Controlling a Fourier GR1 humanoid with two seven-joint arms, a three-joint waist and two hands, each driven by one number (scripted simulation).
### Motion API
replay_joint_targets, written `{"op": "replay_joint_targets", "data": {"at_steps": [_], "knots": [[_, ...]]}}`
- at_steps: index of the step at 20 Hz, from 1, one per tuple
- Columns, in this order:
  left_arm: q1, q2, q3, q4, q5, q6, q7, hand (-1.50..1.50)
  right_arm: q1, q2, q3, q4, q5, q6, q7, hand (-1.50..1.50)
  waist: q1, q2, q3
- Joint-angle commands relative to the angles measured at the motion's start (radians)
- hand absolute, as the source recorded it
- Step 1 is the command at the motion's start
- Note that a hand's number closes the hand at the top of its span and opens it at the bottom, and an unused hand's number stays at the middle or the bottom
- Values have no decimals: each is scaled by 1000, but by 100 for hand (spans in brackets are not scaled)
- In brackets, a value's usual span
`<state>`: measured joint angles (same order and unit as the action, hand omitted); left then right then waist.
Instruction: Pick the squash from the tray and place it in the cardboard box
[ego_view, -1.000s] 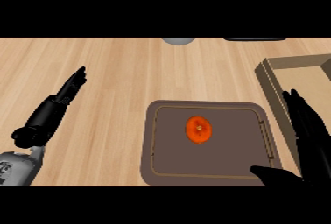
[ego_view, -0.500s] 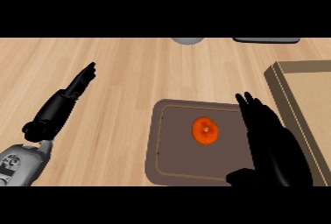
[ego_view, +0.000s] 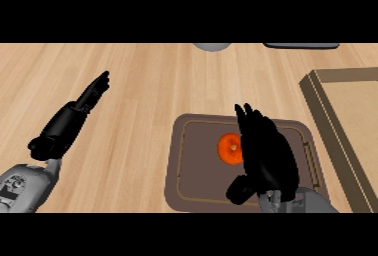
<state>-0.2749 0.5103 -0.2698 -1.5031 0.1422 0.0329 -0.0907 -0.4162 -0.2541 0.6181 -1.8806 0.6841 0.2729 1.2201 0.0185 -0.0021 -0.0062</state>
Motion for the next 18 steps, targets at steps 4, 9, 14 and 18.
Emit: {"op": "replay_joint_targets", "data": {"at_steps": [4,9,14,18], "knots": [[32,2,9,-2,-5,-7,-3,0,-81,160,-15,165,62,139,266,-150,-5,-4,3],[46,-27,1,6,-29,11,-27,0,-116,207,-51,256,129,151,253,-150,-8,-2,4],[17,-11,37,21,-10,-24,-21,0,-88,251,-21,283,189,152,240,-150,-17,-1,5],[30,-21,35,10,-16,-23,-10,0,-110,252,-70,338,176,174,229,-150,-15,0,5]]}}
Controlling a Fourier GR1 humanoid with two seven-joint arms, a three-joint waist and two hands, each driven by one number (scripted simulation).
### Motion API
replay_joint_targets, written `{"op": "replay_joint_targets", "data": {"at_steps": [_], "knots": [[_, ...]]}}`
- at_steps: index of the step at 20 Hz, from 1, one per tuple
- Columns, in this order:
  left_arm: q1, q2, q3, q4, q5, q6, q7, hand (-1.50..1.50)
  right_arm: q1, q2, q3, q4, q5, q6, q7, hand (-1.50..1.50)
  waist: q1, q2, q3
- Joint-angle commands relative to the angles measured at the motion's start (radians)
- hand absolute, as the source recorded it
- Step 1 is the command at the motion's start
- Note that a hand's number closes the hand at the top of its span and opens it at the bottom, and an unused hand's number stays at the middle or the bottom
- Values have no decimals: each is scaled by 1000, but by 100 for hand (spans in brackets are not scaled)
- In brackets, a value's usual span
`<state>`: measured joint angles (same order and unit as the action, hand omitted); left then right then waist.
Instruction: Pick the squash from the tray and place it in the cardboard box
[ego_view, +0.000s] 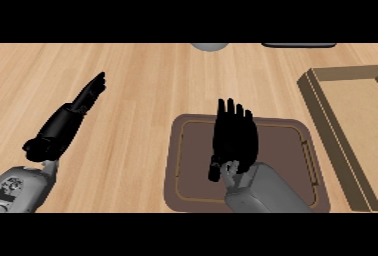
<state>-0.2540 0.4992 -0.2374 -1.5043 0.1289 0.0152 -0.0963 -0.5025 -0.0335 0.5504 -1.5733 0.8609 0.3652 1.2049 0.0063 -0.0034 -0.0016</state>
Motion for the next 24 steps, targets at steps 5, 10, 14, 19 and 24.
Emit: {"op": "replay_joint_targets", "data": {"at_steps": [5,10,14,19,24], "knots": [[39,-9,7,-38,-12,-6,-2,0,15,32,3,58,31,57,231,-150,5,-1,1],[5,-19,33,-44,-23,-11,39,0,8,32,-65,56,45,73,139,-150,-5,2,1],[26,-42,34,-26,-38,-15,16,0,54,32,-57,60,38,49,128,-150,-6,1,1],[7,-69,36,72,-75,-12,-54,0,51,33,-60,152,78,22,122,-150,-7,5,1],[57,-59,38,-34,-66,-29,5,0,76,33,-87,129,86,48,124,-150,-3,0,1]]}}
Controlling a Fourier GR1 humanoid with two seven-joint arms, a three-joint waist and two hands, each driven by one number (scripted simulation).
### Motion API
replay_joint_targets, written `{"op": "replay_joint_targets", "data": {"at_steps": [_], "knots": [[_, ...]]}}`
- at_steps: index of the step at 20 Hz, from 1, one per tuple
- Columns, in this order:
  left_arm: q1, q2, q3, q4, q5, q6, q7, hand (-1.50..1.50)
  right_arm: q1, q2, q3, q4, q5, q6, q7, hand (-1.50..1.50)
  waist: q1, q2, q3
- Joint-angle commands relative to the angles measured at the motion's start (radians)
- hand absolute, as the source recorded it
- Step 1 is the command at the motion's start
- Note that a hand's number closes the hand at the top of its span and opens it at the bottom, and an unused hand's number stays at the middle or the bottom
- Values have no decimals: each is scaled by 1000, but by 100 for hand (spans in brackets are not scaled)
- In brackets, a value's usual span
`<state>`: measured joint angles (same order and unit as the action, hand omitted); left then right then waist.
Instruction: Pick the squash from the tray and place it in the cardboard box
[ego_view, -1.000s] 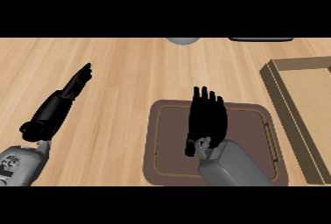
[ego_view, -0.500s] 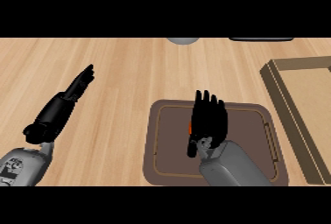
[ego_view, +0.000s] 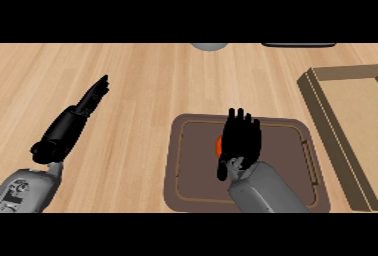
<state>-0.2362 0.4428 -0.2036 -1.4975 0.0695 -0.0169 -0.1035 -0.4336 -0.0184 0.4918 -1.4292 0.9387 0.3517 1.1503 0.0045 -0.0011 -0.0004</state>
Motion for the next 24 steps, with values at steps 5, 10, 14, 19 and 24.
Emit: {"op": "replay_joint_targets", "data": {"at_steps": [5,10,14,19,24], "knots": [[7,-29,4,-12,-42,-10,9,0,63,17,55,-4,-25,-52,176,-150,0,0,0],[109,-58,12,-123,-60,-20,25,0,-14,18,31,94,58,-46,-7,150,6,0,0],[-31,-52,90,11,-43,-74,32,0,-17,12,17,66,161,-22,-72,150,-5,1,0],[14,-86,71,-39,-87,-47,14,0,-171,-22,-147,277,135,-141,-290,150,7,6,1],[2,-73,57,-66,-62,-88,42,0,-254,-206,-357,465,-23,-262,-632,150,40,22,4]]}}
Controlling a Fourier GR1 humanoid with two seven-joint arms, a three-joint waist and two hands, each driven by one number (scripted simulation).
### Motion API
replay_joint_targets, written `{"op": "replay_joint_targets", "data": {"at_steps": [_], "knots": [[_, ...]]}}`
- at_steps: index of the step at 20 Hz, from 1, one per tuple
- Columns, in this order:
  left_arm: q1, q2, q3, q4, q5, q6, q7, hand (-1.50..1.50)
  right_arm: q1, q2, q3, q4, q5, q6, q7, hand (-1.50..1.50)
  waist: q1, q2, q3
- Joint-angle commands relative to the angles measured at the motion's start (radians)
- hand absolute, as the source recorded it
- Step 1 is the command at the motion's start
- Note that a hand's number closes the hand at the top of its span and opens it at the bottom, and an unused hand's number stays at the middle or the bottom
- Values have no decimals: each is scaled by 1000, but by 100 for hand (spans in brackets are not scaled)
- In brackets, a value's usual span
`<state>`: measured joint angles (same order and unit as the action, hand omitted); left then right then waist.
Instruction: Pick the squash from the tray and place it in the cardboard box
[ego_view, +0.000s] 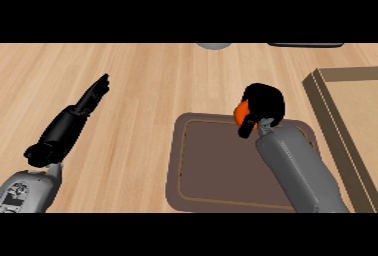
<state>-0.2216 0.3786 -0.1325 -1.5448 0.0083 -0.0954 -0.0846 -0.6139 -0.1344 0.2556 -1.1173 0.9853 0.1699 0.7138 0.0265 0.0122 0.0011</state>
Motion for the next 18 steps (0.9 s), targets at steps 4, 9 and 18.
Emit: {"op": "replay_joint_targets", "data": {"at_steps": [4,9,18], "knots": [[-51,-21,-10,-13,-20,4,56,0,-205,-96,-139,322,-2,-231,-285,150,15,2,1],[-27,-2,52,75,0,-29,-30,0,-316,-102,-76,301,96,-213,-251,150,-13,-9,-2],[20,-20,26,1,-18,-31,12,0,-428,-183,-240,249,129,-352,-2,150,-17,-15,-1]]}}
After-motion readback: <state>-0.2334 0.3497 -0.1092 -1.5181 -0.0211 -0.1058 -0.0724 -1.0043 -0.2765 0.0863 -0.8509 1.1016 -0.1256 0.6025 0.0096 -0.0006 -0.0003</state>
